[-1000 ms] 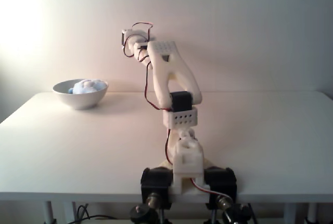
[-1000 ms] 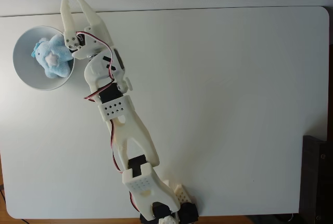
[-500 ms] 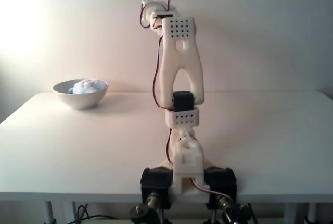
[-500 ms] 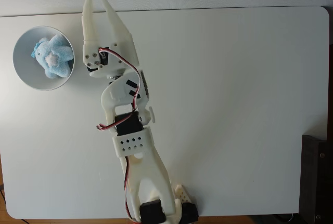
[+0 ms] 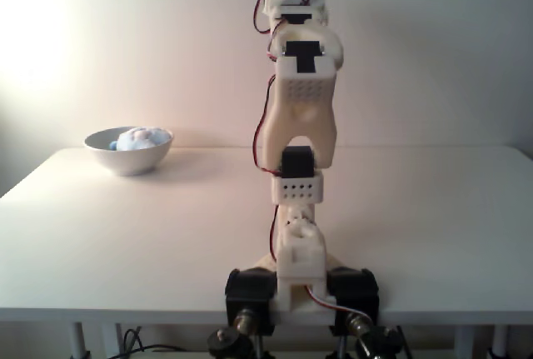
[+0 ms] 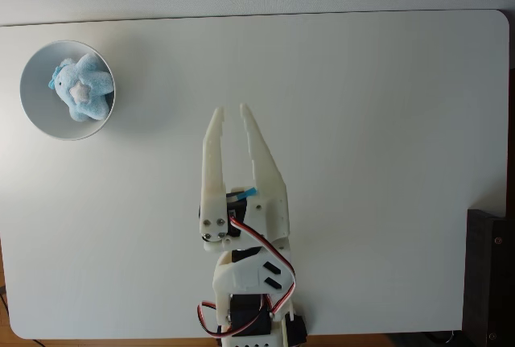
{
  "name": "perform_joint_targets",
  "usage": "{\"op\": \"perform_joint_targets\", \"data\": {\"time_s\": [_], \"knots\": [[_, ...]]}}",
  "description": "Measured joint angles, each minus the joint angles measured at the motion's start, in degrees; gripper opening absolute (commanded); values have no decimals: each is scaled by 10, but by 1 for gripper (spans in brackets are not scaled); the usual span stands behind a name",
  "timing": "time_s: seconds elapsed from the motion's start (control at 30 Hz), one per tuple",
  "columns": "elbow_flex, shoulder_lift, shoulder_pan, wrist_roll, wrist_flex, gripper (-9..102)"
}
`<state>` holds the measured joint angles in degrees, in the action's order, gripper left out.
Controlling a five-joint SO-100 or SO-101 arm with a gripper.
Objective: Grasp a skyblue doll and put it into the bowl.
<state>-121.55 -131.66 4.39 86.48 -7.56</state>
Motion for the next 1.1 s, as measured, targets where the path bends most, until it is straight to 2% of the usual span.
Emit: {"op": "perform_joint_targets", "data": {"time_s": [0.1,0.2,0.57,0.77,0.93,1.1], "knots": [[-47,-88,-7,0,48,6],[-78,-176,-10,0,142,6],[-98,-407,-6,0,642,6],[-98,-461,-6,-4,858,6],[-99,-463,-4,-4,958,6],[-178,-463,-6,-4,979,6]]}}
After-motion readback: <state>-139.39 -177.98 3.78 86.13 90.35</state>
